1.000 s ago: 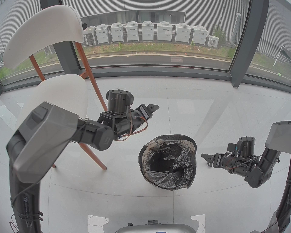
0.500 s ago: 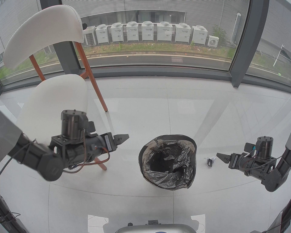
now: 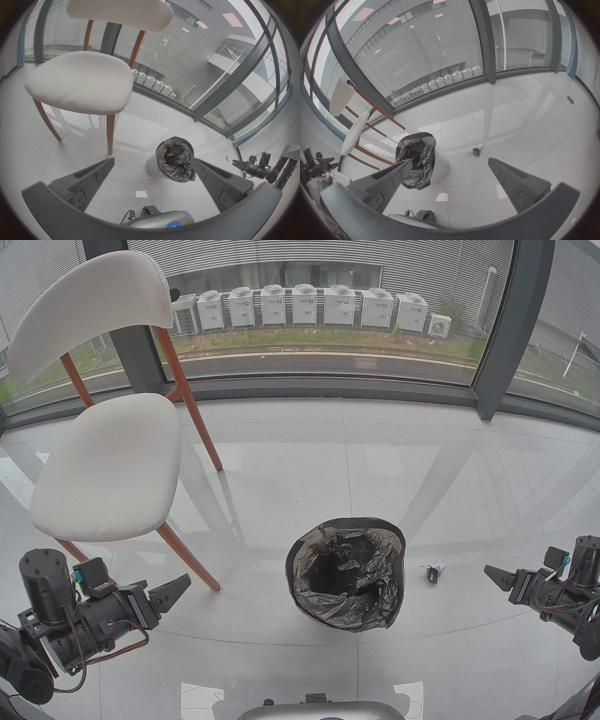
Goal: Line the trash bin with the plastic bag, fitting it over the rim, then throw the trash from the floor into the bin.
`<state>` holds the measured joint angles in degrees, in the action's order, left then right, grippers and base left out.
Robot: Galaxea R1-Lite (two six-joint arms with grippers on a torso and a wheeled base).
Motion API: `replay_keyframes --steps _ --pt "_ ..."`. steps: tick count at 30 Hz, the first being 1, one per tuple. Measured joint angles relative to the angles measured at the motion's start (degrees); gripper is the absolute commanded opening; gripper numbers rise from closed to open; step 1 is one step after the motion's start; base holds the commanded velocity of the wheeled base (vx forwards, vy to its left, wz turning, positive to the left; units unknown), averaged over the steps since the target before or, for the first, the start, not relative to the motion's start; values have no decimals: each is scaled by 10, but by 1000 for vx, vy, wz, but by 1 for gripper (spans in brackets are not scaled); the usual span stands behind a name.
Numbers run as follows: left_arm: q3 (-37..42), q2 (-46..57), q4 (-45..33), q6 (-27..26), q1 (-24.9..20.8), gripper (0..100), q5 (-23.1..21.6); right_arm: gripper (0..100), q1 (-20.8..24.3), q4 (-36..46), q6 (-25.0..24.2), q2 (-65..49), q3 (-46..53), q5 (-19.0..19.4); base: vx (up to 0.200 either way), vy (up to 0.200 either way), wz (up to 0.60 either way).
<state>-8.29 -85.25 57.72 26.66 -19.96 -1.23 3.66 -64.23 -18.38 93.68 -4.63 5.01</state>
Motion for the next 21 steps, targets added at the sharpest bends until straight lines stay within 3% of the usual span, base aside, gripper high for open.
replay_keyframes --steps 9,21 --pt "31 49 11 0 6 100 4 100 -7 2 1 -56 30 -4 0 0 0" --pt "44 57 9 1 7 100 6 100 -3 3 5 -71 36 -5 0 -200 0"
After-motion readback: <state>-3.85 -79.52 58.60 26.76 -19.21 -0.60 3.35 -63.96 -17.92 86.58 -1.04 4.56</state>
